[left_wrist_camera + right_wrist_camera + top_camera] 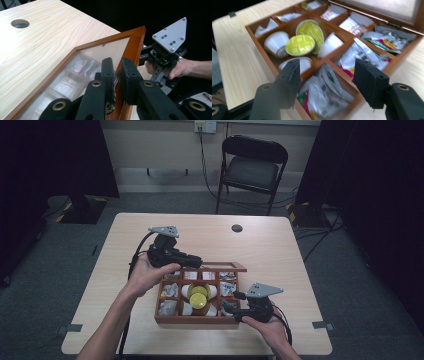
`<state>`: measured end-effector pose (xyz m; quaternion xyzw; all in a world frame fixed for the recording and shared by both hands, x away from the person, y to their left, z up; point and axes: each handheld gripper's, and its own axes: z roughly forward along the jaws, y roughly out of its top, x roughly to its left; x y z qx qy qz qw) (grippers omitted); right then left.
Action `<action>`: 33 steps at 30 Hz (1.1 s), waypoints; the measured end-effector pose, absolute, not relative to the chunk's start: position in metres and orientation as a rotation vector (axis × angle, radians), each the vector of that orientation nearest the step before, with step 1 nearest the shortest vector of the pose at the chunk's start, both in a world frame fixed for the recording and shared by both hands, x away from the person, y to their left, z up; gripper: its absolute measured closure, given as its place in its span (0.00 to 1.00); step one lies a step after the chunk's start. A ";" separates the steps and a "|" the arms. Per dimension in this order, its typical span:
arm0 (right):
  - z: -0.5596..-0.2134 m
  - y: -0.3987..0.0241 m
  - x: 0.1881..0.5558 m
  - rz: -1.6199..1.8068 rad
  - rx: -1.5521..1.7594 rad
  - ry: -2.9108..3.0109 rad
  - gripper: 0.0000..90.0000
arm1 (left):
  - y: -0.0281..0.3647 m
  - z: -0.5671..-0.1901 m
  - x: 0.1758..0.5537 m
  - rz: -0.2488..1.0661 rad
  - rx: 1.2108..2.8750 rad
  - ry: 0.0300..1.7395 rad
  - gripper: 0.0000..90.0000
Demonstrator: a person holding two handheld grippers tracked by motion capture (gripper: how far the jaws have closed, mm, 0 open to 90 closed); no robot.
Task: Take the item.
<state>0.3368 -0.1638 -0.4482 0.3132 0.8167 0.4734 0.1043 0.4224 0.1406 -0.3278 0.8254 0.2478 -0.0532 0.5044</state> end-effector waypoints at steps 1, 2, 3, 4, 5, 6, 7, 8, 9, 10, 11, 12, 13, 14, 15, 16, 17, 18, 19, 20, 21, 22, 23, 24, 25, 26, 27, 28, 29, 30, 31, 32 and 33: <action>-0.448 -0.160 0.337 1.393 0.909 2.413 0.43 | 0.141 -0.328 0.423 -0.130 1.990 0.597 0.90; -0.448 -0.157 0.338 1.388 0.897 2.425 0.42 | 0.141 -0.328 0.423 -0.132 1.988 0.599 0.90; -0.447 -0.153 0.338 1.388 0.887 2.434 0.42 | 0.141 -0.328 0.423 -0.132 1.988 0.599 0.90; -0.447 -0.150 0.339 1.387 0.876 2.436 0.42 | 0.141 -0.328 0.423 -0.130 1.989 0.597 0.90; -0.447 -0.145 0.339 1.392 0.869 2.438 0.42 | 0.141 -0.328 0.424 -0.132 1.990 0.594 0.90; -0.448 -0.141 0.340 1.391 0.866 2.441 0.42 | 0.141 -0.327 0.424 -0.129 1.990 0.594 0.90; -0.449 -0.137 0.340 1.389 0.852 2.451 0.42 | 0.141 -0.327 0.424 -0.128 1.992 0.591 0.90; -0.450 -0.134 0.340 1.378 0.839 2.468 0.42 | 0.141 -0.327 0.425 -0.127 1.992 0.591 0.91; -0.451 -0.131 0.339 1.370 0.827 2.479 0.42 | 0.141 -0.327 0.425 -0.130 1.992 0.590 0.91; -0.451 -0.129 0.339 1.373 0.829 2.480 0.42 | 0.141 -0.326 0.425 -0.130 1.991 0.591 0.91; -0.451 -0.127 0.340 1.380 0.826 2.481 0.43 | 0.141 -0.326 0.425 -0.128 1.991 0.591 0.91; -0.451 -0.125 0.340 1.383 0.823 2.483 0.43 | 0.141 -0.326 0.426 -0.127 1.992 0.590 0.91; -0.451 -0.122 0.341 1.380 0.819 2.487 0.43 | 0.141 -0.325 0.426 -0.125 1.994 0.590 0.91; -0.451 -0.119 0.342 1.376 0.815 2.493 0.42 | 0.141 -0.325 0.427 -0.126 1.993 0.592 0.91; -0.451 -0.115 0.343 1.370 0.805 2.503 0.42 | 0.141 -0.325 0.427 -0.125 1.995 0.591 0.91; -0.451 -0.111 0.345 1.365 0.800 2.515 0.42 | 0.141 -0.325 0.427 -0.126 1.994 0.592 0.91; -0.451 -0.107 0.346 1.367 0.791 2.524 0.42 | 0.141 -0.325 0.427 -0.125 1.994 0.591 0.91; -0.451 -0.103 0.347 1.368 0.780 2.534 0.42 | 0.141 -0.325 0.427 -0.124 1.995 0.590 0.91; -0.452 -0.098 0.348 1.363 0.771 2.546 0.42 | 0.141 -0.325 0.427 -0.127 1.995 0.590 0.91; -0.452 -0.093 0.349 1.353 0.763 2.556 0.42 | 0.141 -0.325 0.427 -0.127 1.995 0.589 0.91; -0.453 -0.088 0.350 1.343 0.759 2.566 0.42 | 0.141 -0.325 0.427 -0.126 1.994 0.590 0.91; -0.453 -0.084 0.351 1.334 0.751 2.576 0.42 | 0.141 -0.325 0.427 -0.127 1.994 0.589 0.91; -0.454 -0.079 0.352 1.324 0.741 2.585 0.42 | 0.141 -0.325 0.427 -0.126 1.994 0.589 0.91; -0.454 -0.077 0.352 1.316 0.736 2.590 0.42 | 0.141 -0.325 0.427 -0.129 1.996 0.586 0.91; -0.454 -0.073 0.353 1.308 0.731 2.598 0.41 | 0.141 -0.325 0.427 -0.127 1.997 0.585 0.91; -0.455 -0.070 0.354 1.290 0.727 2.595 0.40 | 0.141 -0.325 0.427 -0.127 1.996 0.585 0.91; -0.455 -0.070 0.354 1.290 0.727 2.595 0.40 | 0.141 -0.325 0.428 -0.126 1.996 0.585 0.91; -0.456 -0.069 0.355 1.273 0.723 2.591 0.39 | 0.141 -0.325 0.428 -0.125 1.994 0.586 0.91; -0.457 -0.067 0.356 1.251 0.723 2.592 0.38 | 0.141 -0.325 0.427 -0.127 1.996 0.585 0.91; -0.457 -0.066 0.358 1.246 0.732 2.598 0.38 | 0.141 -0.325 0.427 -0.125 1.997 0.585 0.91; -0.457 -0.066 0.359 1.240 0.734 2.594 0.38 | 0.141 -0.325 0.427 -0.125 1.996 0.586 0.91; -0.457 -0.066 0.359 1.238 0.736 2.590 0.38 | 0.141 -0.325 0.427 -0.125 1.998 0.584 0.91; -0.457 -0.066 0.361 1.238 0.741 2.589 0.37 | 0.141 -0.325 0.427 -0.122 1.998 0.583 0.91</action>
